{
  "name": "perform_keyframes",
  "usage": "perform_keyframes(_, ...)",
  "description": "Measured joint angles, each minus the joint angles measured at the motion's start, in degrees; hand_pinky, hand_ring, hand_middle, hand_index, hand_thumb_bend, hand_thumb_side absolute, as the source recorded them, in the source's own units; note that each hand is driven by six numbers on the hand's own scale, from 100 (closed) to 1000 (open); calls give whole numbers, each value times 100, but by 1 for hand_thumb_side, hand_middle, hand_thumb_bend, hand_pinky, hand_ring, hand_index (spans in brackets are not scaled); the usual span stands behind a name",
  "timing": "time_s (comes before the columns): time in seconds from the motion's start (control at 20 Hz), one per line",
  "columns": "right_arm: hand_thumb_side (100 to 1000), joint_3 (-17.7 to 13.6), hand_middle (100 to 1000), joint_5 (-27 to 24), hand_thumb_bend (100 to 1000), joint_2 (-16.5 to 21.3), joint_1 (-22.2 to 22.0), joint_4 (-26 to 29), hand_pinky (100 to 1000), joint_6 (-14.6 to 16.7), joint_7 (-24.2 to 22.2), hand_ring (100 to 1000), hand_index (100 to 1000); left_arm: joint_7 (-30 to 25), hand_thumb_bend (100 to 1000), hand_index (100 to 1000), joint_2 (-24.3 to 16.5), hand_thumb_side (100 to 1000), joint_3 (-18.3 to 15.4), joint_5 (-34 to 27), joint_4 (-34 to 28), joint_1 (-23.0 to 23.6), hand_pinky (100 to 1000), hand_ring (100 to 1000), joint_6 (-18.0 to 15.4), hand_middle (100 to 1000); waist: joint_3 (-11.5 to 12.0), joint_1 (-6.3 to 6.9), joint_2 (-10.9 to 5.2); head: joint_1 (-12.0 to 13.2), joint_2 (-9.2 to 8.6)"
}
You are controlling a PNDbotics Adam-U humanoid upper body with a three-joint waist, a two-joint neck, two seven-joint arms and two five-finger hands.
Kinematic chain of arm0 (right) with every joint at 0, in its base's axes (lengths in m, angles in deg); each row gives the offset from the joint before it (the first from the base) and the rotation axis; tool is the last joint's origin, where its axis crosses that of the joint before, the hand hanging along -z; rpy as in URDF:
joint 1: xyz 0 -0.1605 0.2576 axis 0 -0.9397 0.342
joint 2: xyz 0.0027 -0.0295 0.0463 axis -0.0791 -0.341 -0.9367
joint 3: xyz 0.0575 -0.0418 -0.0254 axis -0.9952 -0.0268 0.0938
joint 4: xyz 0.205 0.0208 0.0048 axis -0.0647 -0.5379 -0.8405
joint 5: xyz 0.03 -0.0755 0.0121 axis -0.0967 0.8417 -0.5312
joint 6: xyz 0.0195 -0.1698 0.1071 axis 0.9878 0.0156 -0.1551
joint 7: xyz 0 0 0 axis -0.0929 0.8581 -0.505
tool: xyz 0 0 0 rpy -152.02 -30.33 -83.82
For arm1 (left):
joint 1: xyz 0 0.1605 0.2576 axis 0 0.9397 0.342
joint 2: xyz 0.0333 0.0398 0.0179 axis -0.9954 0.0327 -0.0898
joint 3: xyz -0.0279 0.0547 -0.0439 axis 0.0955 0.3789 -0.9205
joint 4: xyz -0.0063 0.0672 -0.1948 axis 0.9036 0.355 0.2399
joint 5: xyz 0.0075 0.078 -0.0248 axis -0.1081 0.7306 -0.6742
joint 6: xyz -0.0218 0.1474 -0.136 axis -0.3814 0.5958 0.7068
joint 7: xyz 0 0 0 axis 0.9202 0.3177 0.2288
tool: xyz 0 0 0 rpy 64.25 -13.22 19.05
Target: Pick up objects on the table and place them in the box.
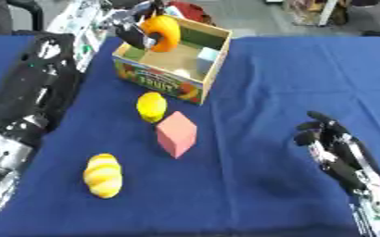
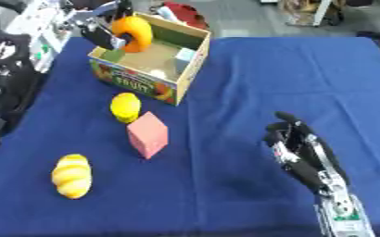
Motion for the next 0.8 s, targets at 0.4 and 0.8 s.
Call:
perform_keyframes(0.4, 395, 31, 663, -2, 100, -50, 25, -6, 645, 3, -32, 637, 898, 267, 238, 701, 599, 166, 7, 576, 560, 13, 614, 516, -73, 516, -117, 0, 6, 104, -2)
perform_keyframes(0.8, 397, 31, 662, -3, 100, -52, 25, -18, 645, 8, -38, 637, 898, 283, 270, 757, 633, 184, -1, 917, 697, 32, 646, 546, 135, 564, -112, 0, 6, 116, -2)
